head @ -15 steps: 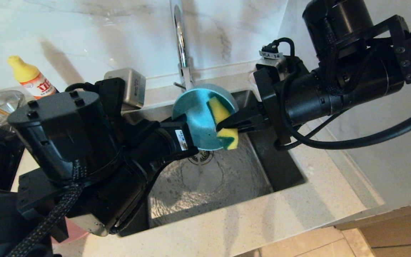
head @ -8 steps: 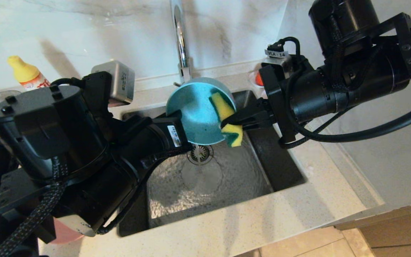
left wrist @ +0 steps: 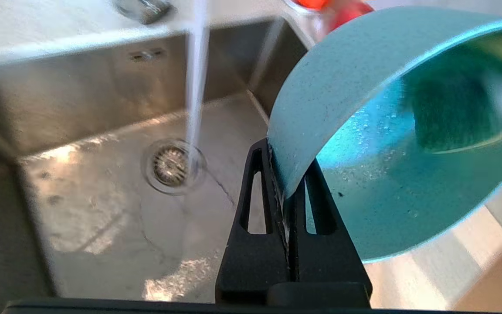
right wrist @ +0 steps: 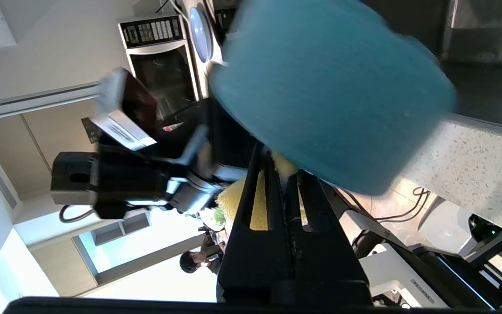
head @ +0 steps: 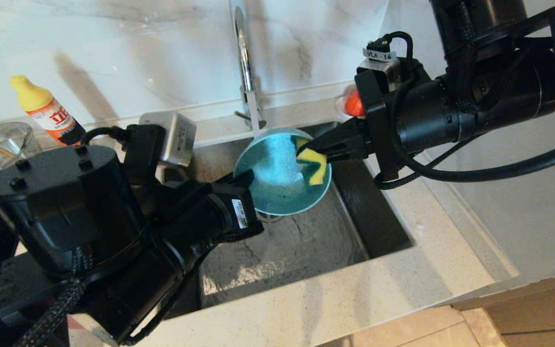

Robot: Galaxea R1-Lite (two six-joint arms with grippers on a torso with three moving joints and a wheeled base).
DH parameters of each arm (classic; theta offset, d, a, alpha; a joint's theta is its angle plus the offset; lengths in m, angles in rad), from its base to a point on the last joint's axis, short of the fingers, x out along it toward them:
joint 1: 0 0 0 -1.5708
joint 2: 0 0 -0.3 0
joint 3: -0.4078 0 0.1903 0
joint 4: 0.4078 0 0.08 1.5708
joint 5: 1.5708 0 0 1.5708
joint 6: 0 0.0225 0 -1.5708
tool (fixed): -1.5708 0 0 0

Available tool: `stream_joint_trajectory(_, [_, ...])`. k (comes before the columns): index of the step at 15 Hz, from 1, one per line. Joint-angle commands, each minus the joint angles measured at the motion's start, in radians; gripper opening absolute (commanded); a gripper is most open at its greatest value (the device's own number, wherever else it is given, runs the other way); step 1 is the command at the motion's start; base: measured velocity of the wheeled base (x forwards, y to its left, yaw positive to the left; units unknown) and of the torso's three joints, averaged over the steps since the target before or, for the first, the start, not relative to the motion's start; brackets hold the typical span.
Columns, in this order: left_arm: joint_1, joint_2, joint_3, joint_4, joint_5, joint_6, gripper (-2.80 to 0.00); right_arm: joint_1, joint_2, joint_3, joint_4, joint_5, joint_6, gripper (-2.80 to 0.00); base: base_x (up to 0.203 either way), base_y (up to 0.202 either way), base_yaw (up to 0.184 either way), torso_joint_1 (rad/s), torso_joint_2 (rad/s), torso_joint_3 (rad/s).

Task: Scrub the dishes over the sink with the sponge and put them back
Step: Wipe the bowl

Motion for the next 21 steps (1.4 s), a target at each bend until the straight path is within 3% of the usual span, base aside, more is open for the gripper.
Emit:
stream_joint_trajectory(1, [-0.030,0.002,0.034,-0.040,-0.015,0.012,-2.80,0.023,0.002,-0.001,-0.007,-0.001,0.003,-2.80,0.000,0.000,0.000,0.000,0.00,0.000])
stream_joint_trajectory(12, [-0.021,-0.004,-0.002,-0.059,-0.006,0.007,-2.80,0.054,0.001,0.008,0.029,-0.003,0.003,-2.80,0.000,0.000,0.000,0.000,0.00,0.000])
stream_joint_trajectory(14, [0.015,0.017,-0.011,-0.060,-0.005,0.017,-2.80,0.054,-0.017,0.006,0.034,-0.003,0.002,-2.80,0.000,0.000,0.000,0.000,0.00,0.000])
stream_joint_trajectory(18, [0.073,0.018,-0.024,-0.078,0.008,0.124,-2.80,0.056,-0.036,0.011,0.043,0.004,-0.003,-2.80,0.000,0.000,0.000,0.000,0.00,0.000])
stream_joint_trajectory(21, [0.085,0.018,-0.028,-0.133,0.018,0.172,-2.80,0.056,-0.048,0.011,0.043,0.059,-0.003,-2.80,0.000,0.000,0.000,0.000,0.00,0.000])
